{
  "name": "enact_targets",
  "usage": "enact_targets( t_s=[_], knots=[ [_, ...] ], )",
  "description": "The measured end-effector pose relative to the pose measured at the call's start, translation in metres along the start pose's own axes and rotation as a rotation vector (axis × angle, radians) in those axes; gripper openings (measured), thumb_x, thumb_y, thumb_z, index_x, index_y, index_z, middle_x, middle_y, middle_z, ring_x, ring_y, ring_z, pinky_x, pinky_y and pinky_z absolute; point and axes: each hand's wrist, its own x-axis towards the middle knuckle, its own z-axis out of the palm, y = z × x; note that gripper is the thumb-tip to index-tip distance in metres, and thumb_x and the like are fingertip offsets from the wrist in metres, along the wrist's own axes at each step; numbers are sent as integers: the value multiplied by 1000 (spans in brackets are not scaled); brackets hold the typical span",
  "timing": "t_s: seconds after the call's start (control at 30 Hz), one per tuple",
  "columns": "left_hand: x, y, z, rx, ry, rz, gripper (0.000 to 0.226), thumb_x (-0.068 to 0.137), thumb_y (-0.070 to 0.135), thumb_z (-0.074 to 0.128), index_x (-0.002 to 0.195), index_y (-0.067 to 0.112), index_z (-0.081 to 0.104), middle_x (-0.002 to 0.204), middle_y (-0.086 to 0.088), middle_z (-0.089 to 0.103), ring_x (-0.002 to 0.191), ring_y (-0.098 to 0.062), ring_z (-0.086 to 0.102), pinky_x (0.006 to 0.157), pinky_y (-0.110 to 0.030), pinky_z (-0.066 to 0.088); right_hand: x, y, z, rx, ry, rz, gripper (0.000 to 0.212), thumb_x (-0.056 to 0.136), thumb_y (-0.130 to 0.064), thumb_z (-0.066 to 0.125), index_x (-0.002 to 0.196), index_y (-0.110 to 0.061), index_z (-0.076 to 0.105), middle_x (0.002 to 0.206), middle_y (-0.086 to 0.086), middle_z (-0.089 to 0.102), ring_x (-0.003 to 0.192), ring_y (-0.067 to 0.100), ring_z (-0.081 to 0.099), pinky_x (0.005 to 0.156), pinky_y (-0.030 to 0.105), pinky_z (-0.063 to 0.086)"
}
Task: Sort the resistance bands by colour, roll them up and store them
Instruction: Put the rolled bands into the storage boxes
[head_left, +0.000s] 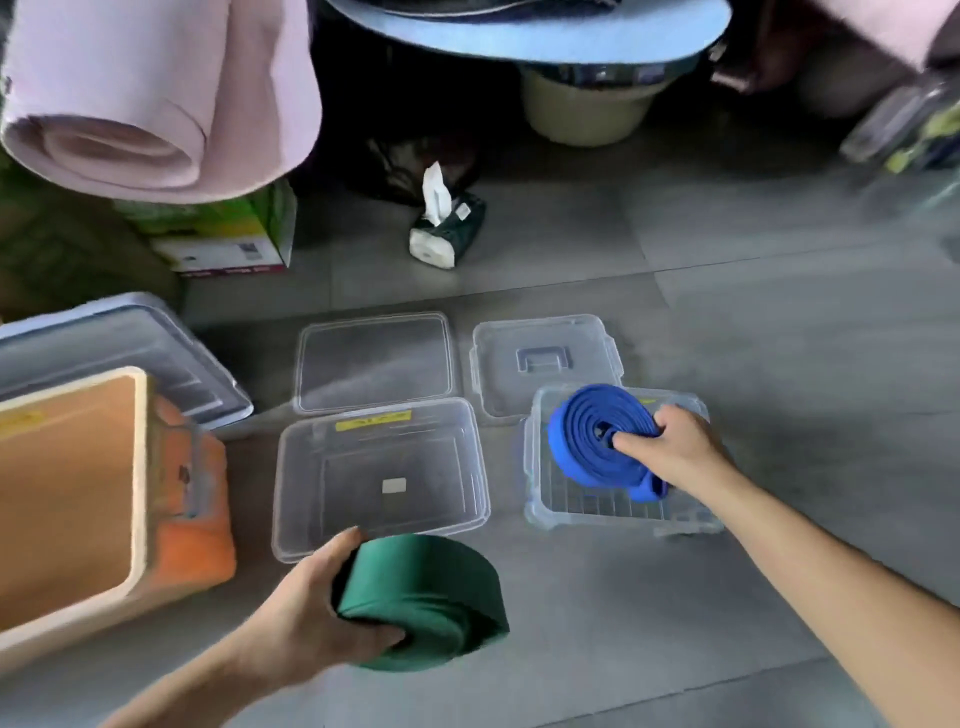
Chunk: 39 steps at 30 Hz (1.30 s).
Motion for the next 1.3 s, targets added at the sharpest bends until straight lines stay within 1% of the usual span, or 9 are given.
enact_targets(
  t_s=[0.2,0.4,0.53,0.63,0.7,0.8,0.97,1.13,1.3],
  knots=[
    [40,21,29,-8,-31,89,57,42,35,79,91,16,57,77,0,63,67,-9,59,60,-32,53,32,17,-4,-354,79,-26,41,66,-46,71,75,-17,44,79,3,59,53,18,53,51,26,42],
    [38,33,37,-25,-69,175,56,46,33,82,95,39,56,83,7,66,75,-14,65,66,-26,54,58,43,53,-476,-51,3,40,71,-40,69,64,-14,41,66,0,48,59,18,49,46,23,33],
    [34,34,36,-62,-86,153,60,45,29,83,99,19,59,87,-1,66,75,-14,65,66,-30,55,58,47,64,-517,-140,22,41,77,-38,69,64,-11,41,70,2,49,60,16,45,48,24,33],
    [35,36,33,-105,-43,124,63,45,28,83,98,9,57,85,-7,64,74,-16,63,64,-33,55,37,11,38,-671,18,-178,32,84,-45,58,93,-14,58,98,3,62,89,22,58,68,27,42],
    [38,36,31,-119,-9,128,62,45,30,83,97,7,55,83,-6,63,73,-16,62,63,-33,55,7,-18,27,-239,84,-400,36,86,-50,57,102,-20,65,103,-3,67,96,18,62,78,31,49],
    [42,36,26,-163,47,117,63,45,30,82,98,7,55,81,-3,64,72,-14,62,62,-31,54,-41,-44,31,425,-352,-617,43,79,-65,55,100,-30,69,101,4,72,98,18,67,92,38,51],
    [40,34,8,-341,147,87,64,44,25,83,102,13,58,88,-5,70,80,-19,67,67,-30,55,-54,-43,66,542,-707,-649,67,62,-71,67,117,-33,59,112,-10,68,108,9,62,93,28,47],
    [44,25,9,-751,311,-16,57,51,7,81,103,16,60,92,-9,72,87,-28,69,74,-43,57,-57,-68,83,649,-729,-635,83,51,-61,82,123,-34,50,117,-6,65,111,11,61,94,24,48],
    [56,14,6,-1114,267,-213,40,70,12,76,106,3,62,106,-22,67,96,-36,66,76,-53,54,-57,-106,118,839,-527,-371,51,62,-19,85,103,-29,56,98,-1,70,93,11,67,86,30,54]
  ],
)
